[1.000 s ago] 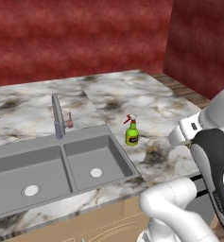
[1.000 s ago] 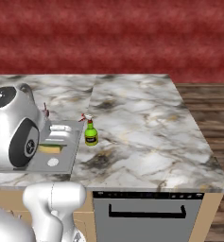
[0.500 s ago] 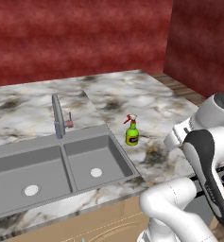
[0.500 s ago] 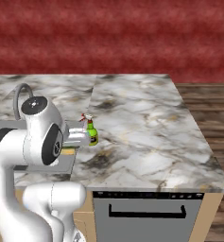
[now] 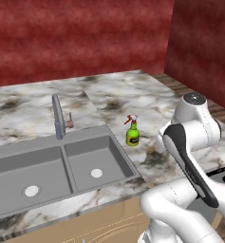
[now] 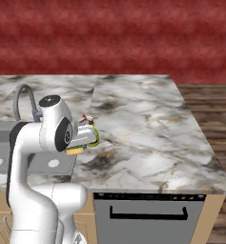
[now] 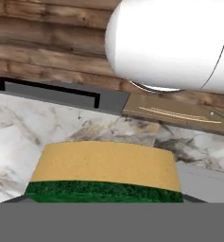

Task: Locate and retrieve the spray and sponge from the cabinet. Place them next to the sink.

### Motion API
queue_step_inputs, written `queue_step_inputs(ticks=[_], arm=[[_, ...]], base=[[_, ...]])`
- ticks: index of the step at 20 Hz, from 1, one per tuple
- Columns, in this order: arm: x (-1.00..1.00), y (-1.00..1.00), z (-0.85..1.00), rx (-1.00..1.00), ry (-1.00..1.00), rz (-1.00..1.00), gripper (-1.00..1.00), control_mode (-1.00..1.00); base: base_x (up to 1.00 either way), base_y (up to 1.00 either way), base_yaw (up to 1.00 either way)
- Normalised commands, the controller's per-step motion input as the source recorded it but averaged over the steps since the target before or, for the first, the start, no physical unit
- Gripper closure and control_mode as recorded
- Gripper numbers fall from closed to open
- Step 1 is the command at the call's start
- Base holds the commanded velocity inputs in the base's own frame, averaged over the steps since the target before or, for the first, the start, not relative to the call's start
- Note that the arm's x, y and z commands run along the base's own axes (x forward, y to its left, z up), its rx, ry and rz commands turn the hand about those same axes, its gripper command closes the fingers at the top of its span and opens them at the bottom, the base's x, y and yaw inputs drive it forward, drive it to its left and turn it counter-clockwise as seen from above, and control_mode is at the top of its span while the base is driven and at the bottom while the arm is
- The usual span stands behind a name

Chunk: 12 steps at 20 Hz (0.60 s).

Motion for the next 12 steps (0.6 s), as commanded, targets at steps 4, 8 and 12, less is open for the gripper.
queue_step_inputs(ticks=[4,8,12], arm=[[0.12,0.0,-0.47,0.08,-0.05,0.05,1.0,-1.0],[0.11,0.0,-0.43,0.12,-0.15,0.0,1.0,-1.0],[0.15,0.08,-0.37,0.04,-0.16,0.0,1.0,-1.0]], base=[[0.0,0.0,0.0],[0.0,0.0,0.0],[0.0,0.0,0.0]])
